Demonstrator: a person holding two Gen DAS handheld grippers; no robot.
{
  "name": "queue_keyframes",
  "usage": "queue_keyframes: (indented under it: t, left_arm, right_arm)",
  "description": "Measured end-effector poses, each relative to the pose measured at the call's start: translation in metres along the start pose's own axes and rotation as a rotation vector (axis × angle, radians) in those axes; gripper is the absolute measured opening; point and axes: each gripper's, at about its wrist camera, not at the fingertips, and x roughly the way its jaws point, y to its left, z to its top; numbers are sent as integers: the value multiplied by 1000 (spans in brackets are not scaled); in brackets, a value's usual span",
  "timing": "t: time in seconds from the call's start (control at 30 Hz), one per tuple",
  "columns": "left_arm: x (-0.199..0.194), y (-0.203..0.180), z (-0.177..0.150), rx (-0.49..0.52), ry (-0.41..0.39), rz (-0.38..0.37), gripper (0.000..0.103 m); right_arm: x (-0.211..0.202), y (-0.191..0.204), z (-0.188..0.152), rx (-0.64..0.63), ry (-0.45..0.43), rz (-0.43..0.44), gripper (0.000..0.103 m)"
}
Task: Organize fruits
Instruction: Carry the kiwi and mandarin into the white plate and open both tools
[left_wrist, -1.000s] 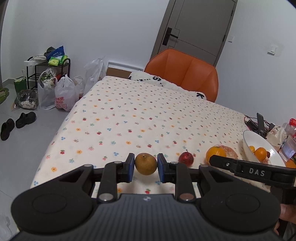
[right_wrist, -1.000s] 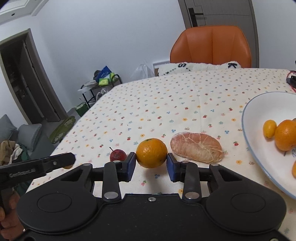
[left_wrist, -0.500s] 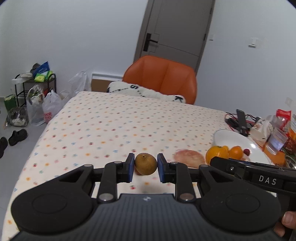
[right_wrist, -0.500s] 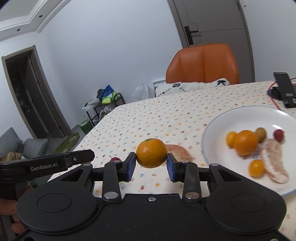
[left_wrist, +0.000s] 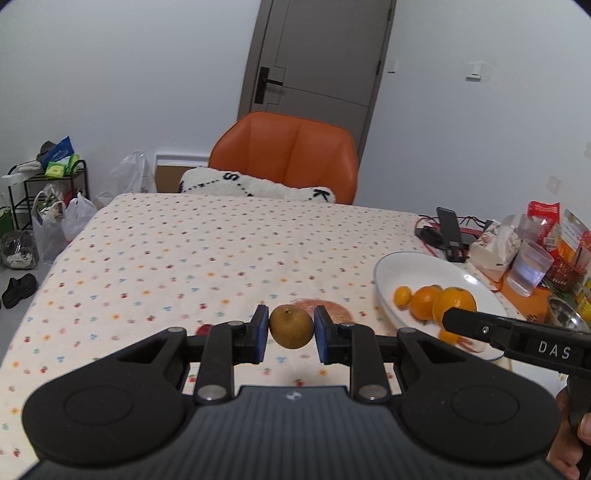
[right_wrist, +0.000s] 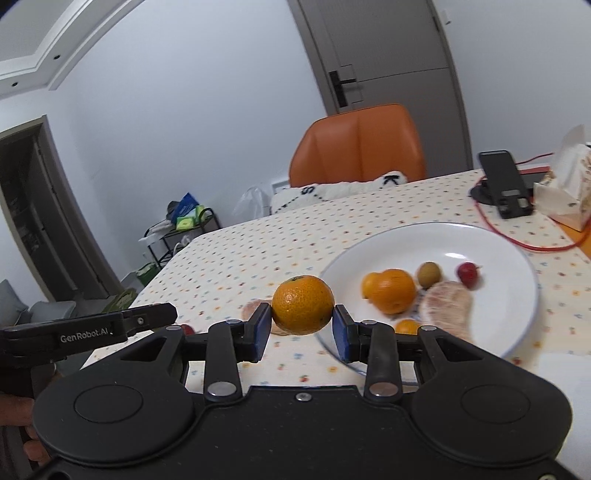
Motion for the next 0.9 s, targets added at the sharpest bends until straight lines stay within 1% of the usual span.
queue_keyframes:
  t: [0.37, 0.7, 0.73, 0.8, 0.9]
  left_arm:
    - [14, -41, -2, 52, 19, -24, 24]
    - [36, -72, -2, 100, 39, -35, 24]
    - [39, -75, -2, 102, 43, -37, 24]
    - [46, -81, -2, 110, 51, -39, 24]
    - [54, -89, -1, 121, 57, -54, 24]
  right_arm:
    - [-25, -45, -4, 63, -46, -72, 34]
    - [-25, -77, -9, 105, -41, -107, 34]
    - [-24, -80, -10, 111, -37, -113, 35]
    - [-25, -85, -11, 121, -39, -126, 39]
    - [-28, -89, -10, 126, -53, -136, 40]
